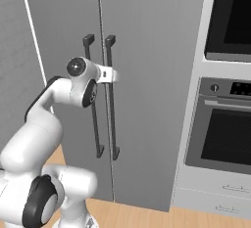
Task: Take the strawberry from the fridge and place it on top of the pancake, located on the dining counter.
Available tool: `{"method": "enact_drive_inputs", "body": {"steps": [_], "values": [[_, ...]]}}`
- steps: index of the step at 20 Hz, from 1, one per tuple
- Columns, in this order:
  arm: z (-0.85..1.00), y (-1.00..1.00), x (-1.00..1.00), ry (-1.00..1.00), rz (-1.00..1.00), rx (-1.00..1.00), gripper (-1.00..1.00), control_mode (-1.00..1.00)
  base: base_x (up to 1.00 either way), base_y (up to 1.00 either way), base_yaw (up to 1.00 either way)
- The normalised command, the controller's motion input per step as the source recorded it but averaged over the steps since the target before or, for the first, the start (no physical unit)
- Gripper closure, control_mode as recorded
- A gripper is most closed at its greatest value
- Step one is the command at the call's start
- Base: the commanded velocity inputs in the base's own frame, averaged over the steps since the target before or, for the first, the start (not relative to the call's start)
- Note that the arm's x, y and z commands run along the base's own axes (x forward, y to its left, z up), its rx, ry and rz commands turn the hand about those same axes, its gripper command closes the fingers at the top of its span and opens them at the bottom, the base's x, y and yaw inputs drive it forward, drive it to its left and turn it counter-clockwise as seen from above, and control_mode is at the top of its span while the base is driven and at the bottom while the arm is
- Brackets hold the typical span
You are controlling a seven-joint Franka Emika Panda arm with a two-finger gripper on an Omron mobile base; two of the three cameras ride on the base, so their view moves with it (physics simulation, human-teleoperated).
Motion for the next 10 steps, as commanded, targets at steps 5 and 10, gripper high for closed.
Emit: {"method": "enact_drive_inputs", "body": {"steps": [5, 10], "values": [[0.0, 0.0, 0.27, -0.13, 0.0, 0.07, -1.0, -1.0, 0.0, 0.0, 0.0], [0.0, 0.0, 0.37, -0.05, 0.0, 0.05, -1.0, -1.0, 0.0, 0.0, 0.0]]}}
